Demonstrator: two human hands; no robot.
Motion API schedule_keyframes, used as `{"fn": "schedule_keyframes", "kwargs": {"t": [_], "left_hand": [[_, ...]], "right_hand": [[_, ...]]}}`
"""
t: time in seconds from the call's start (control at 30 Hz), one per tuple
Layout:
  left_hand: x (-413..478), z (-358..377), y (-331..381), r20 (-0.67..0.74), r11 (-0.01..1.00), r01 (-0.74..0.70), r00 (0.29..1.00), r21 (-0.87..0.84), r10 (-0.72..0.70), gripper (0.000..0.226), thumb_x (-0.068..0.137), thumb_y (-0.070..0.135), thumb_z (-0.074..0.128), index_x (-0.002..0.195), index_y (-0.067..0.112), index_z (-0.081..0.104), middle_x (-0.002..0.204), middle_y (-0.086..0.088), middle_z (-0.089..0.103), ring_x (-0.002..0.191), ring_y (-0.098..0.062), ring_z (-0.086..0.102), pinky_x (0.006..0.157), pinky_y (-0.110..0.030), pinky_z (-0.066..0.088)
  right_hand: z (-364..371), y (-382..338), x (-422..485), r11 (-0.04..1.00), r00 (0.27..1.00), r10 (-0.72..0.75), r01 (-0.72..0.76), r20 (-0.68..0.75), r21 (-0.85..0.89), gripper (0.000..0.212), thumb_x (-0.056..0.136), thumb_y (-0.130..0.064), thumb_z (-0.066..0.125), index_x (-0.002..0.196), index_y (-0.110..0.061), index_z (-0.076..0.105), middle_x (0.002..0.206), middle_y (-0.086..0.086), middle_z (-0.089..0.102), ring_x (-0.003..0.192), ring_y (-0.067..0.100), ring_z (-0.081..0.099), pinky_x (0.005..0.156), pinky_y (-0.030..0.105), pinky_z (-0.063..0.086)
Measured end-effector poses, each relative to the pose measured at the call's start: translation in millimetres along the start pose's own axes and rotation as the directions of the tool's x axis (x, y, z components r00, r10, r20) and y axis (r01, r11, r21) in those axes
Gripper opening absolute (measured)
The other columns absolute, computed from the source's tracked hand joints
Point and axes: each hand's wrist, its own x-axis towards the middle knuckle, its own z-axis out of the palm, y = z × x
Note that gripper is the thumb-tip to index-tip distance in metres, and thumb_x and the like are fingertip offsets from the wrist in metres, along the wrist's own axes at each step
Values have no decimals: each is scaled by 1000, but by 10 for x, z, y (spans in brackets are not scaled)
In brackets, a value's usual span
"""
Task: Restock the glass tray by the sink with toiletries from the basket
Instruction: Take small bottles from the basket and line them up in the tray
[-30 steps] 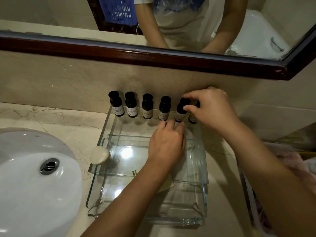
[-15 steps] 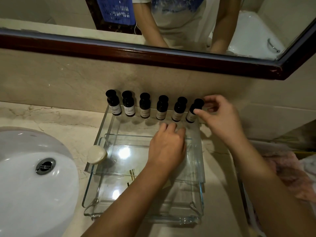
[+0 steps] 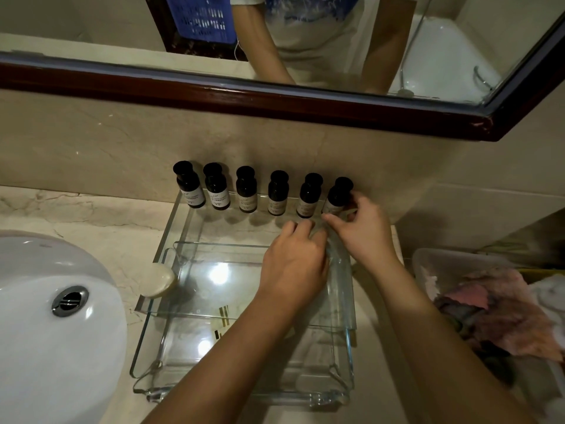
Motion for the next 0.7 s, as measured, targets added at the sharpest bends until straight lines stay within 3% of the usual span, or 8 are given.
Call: {"fn": "schedule_keyframes", "kwargs": {"t": [0.1, 0.17, 0.27, 0.4, 0.47, 0.57, 0.7], "left_hand": [[-1, 19, -22, -13, 1000, -9, 1000, 2, 9, 28, 77, 23, 56, 98, 9, 68, 93, -8, 65, 81, -27, 59, 56, -31, 51], [-8, 27, -25, -15, 1000, -2, 1000, 26, 2, 29, 77, 25, 54, 98, 10, 67, 93, -7, 65, 81, -26, 59, 57, -31, 51], [-3, 28, -15, -1, 999, 8, 1000, 35, -8, 41, 79, 30, 36, 99, 12, 67, 94, -6, 65, 82, -24, 59, 58, -31, 51], [-37, 1, -16, 21, 1000, 0, 1000, 12, 0, 31, 83, 20, 58, 110, 8, 64, 108, -12, 62, 96, -30, 56, 68, -37, 51], [-60, -24, -18, 28, 1000, 9, 1000, 4, -9, 34, 86, 20, 55, 117, 9, 61, 112, -11, 60, 102, -30, 53, 70, -37, 50], [-106, -78, -59, 18, 1000, 3, 1000, 9, -3, 36, 81, 24, 44, 106, 12, 67, 99, -8, 63, 91, -28, 59, 56, -31, 52], [-240, -129, -142, 29, 1000, -22, 999, 0, 22, 29, 77, 13, 64, 106, 9, 67, 102, -10, 64, 91, -30, 59, 57, -33, 52]], "right_hand": [[-1, 0, 0, 1000, 1000, -14, 14, -2, 4, 51, 82, -28, 70, 126, -10, 53, 103, 10, 61, 94, 23, 55, 73, 22, 34], [-2, 6, 5, 1000, 1000, -30, 30, -1, -1, 48, 82, -27, 70, 124, -11, 55, 101, 8, 60, 89, 17, 51, 73, 23, 34], [4, 26, 22, 999, 999, -35, 35, 2, 10, 50, 81, -28, 70, 125, -11, 53, 111, 10, 62, 100, 24, 56, 74, 24, 35], [16, 56, 40, 1000, 1000, -27, 27, 9, 16, 58, 79, -29, 73, 129, -14, 50, 119, 7, 60, 107, 25, 56, 77, 25, 37], [2, 71, 31, 999, 1000, -23, 23, 3, 43, 58, 77, -27, 75, 128, -16, 50, 119, 4, 60, 107, 21, 56, 78, 24, 38], [-44, 96, -30, 994, 1000, 12, -9, -27, 113, 64, 74, -24, 77, 129, -17, 45, 121, 1, 57, 111, 18, 54, 83, 25, 41], [-133, 122, -157, 980, 996, 53, -40, -65, 194, 65, 77, -21, 75, 130, -15, 37, 123, 2, 52, 107, 21, 53, 79, 27, 38]]}}
